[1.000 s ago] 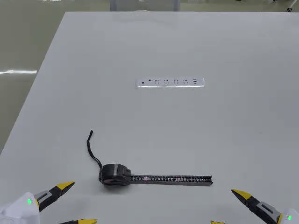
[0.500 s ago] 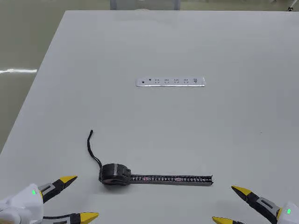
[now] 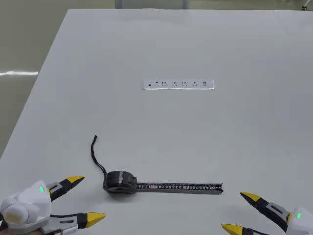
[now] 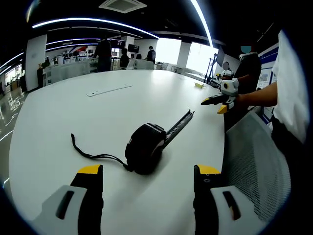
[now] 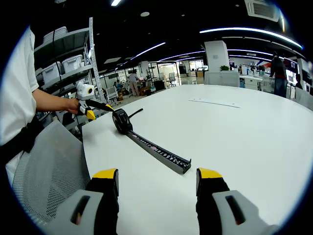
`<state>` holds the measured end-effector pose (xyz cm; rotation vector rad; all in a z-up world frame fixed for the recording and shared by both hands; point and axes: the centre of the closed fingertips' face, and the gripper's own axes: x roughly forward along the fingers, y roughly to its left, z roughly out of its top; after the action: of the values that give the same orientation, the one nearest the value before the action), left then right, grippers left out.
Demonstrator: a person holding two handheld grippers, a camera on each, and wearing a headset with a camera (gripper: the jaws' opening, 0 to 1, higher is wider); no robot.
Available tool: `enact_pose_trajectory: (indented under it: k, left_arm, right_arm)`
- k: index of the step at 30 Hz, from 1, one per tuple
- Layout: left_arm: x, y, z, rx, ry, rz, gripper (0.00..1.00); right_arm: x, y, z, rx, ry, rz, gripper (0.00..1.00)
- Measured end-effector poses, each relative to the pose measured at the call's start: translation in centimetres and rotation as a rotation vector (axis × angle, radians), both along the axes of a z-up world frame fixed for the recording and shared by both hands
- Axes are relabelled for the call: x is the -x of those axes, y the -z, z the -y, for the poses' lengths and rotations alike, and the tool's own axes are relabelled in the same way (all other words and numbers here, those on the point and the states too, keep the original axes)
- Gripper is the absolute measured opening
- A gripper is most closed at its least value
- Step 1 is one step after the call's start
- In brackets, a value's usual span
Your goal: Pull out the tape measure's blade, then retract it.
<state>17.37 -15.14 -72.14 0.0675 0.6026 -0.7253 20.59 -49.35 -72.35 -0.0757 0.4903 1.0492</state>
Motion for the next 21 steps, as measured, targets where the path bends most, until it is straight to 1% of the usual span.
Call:
enact_pose_trajectory:
  k: [7,11,15,18,21]
  left_arm:
    - [-0.9,0.1,0.3,-0.008,0.020,0.001,0.74]
    - [-1.2,0.2,0.5,-0.017,0.037,-0.002,0.74]
    - [-1.4,0.7,0.5,-0.026,0.055,-0.009,0.73]
    - [-1.6,0.8,0.6,-0.015,0.066,-0.010,0.73]
    - [-1.9,1.1,0.7,-0.020,0.074,-0.015,0.73]
  right_arm:
    - [-0.6,0.0,-0.1,-0.008,-0.011,0.000,0.64]
    - [-0.8,0.1,0.0,-0.005,-0.018,0.001,0.64]
    - [-1.0,0.4,-0.2,0.000,-0.029,0.002,0.64]
    - [-1.1,0.4,-0.4,0.000,-0.037,0.001,0.64]
    - [-1.4,0.6,-0.4,-0.004,-0.039,-0.003,0.63]
